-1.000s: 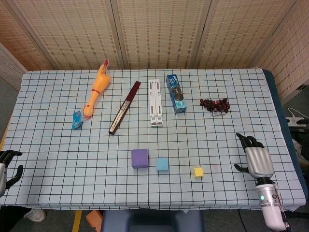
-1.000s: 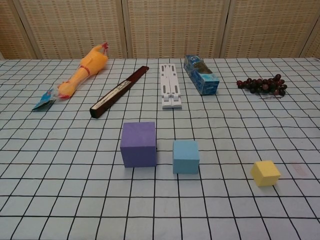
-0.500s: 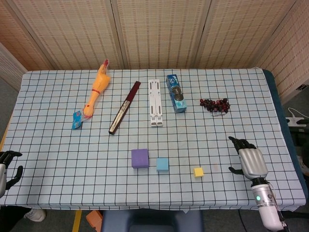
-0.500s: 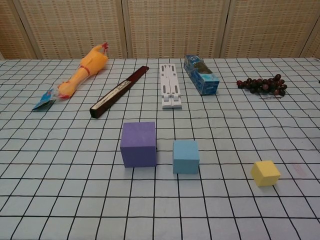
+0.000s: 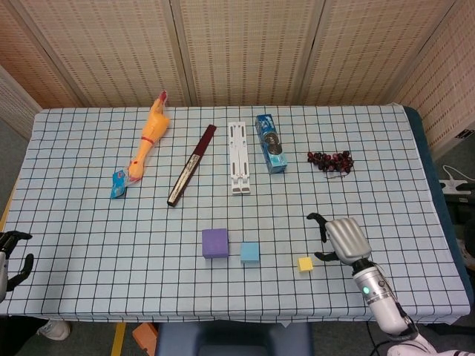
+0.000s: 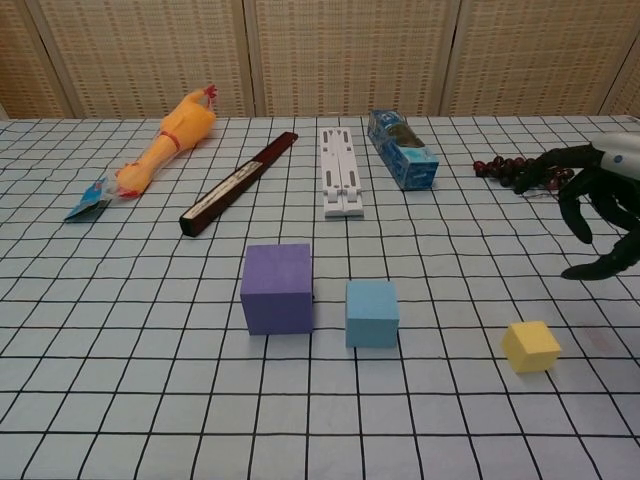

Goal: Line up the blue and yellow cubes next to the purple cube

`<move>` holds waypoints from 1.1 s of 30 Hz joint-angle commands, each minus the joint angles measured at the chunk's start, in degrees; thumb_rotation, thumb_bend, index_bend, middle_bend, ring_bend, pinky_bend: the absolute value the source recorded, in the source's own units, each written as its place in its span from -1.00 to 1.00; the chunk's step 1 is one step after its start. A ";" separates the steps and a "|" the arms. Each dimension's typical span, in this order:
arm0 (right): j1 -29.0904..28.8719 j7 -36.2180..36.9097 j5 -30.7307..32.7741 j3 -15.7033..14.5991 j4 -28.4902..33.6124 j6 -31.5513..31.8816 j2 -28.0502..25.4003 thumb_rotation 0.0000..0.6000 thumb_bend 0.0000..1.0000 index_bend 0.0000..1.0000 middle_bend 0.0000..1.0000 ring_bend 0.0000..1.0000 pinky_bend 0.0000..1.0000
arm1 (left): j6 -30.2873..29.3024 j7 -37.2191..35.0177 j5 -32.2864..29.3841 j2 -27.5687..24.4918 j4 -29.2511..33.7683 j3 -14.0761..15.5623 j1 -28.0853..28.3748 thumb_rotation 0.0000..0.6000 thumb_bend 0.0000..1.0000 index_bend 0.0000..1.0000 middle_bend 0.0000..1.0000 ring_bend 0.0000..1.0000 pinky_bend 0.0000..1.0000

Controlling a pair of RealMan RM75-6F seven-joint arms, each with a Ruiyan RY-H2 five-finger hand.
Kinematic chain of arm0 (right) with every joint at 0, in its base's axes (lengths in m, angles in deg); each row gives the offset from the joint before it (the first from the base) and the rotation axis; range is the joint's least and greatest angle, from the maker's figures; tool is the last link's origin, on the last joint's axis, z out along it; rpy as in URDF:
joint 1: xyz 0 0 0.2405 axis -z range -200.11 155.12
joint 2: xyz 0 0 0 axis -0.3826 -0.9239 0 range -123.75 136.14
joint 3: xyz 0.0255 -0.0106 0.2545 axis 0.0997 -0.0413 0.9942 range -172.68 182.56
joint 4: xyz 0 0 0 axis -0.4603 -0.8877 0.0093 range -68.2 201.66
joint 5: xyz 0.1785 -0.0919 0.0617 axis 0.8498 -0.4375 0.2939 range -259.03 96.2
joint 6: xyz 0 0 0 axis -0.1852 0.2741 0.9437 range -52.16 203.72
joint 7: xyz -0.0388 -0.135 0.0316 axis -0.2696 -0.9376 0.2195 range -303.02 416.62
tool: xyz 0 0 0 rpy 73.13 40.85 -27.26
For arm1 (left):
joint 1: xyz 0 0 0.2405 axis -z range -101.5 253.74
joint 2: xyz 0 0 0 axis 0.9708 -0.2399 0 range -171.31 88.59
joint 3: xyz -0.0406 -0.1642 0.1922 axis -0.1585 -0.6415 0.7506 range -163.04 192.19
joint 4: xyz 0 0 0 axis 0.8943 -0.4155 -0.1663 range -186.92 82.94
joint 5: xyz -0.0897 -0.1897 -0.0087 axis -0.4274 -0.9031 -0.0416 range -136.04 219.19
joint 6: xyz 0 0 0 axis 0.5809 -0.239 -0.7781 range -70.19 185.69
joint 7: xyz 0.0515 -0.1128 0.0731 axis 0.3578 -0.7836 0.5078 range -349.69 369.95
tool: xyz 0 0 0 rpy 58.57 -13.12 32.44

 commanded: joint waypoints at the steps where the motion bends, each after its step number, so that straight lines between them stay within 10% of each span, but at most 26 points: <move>1: -3.86 3.51 1.46 1.31 0.03 -6.05 1.34 1.00 -1.00 -0.42 0.58 0.79 0.99 | -0.16 -0.53 0.21 -0.10 -0.19 -0.03 -0.07 1.00 -0.16 -0.22 -0.29 -0.41 -0.20; 12: -12.60 13.24 12.22 3.89 1.04 -22.43 -0.46 1.00 -1.00 -0.49 0.65 0.87 1.00 | -0.19 -1.88 -2.62 -0.22 -0.82 -1.44 -0.50 1.00 -0.17 -0.22 -0.28 -0.41 -0.20; 33: -23.89 10.10 29.26 0.61 -7.18 -25.60 7.70 1.00 -1.00 -0.41 0.67 0.88 1.00 | -6.98 -8.77 1.09 -1.93 -0.56 -1.92 -3.10 1.00 -0.17 -0.21 -0.26 -0.41 -0.20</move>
